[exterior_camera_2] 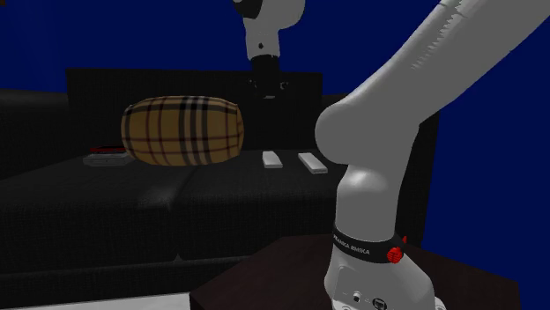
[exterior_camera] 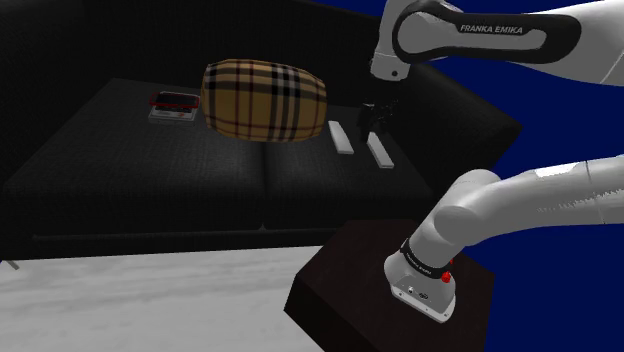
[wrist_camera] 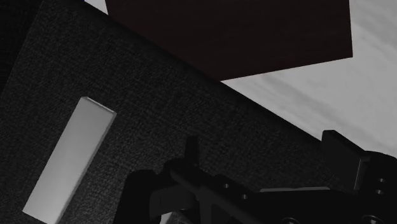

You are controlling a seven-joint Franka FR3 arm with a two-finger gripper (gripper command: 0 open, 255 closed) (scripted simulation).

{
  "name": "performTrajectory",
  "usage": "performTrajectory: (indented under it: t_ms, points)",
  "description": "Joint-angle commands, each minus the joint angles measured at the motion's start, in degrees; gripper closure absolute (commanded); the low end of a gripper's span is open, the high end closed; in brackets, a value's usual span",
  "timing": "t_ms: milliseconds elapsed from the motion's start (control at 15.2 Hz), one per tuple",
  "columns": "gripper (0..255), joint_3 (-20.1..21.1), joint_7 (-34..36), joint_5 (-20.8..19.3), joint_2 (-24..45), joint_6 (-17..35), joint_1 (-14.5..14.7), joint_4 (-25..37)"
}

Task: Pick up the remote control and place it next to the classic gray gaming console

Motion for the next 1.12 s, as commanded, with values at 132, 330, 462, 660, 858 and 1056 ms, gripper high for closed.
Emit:
performTrajectory:
  t_ms: [132,330,462,660,858,1056]
  points:
    - [0,-2.93,-0.65,-2.97,1.33,6.45,-3.13,-2.69]
    - [0,-5.42,-1.25,-5.14,3.67,11.96,-5.55,-4.05]
    - [0,-7.14,-1.62,-6.49,5.56,15.69,-7.12,-4.65]
    - [0,-9.75,-2.2,-8.24,8.87,21.33,-9.37,-5.08]
    - [0,-12.44,-2.84,-9.61,12.68,26.95,-11.43,-4.94]
    - [0,-15.21,-3.62,-10.44,16.92,32.48,-13.18,-4.26]
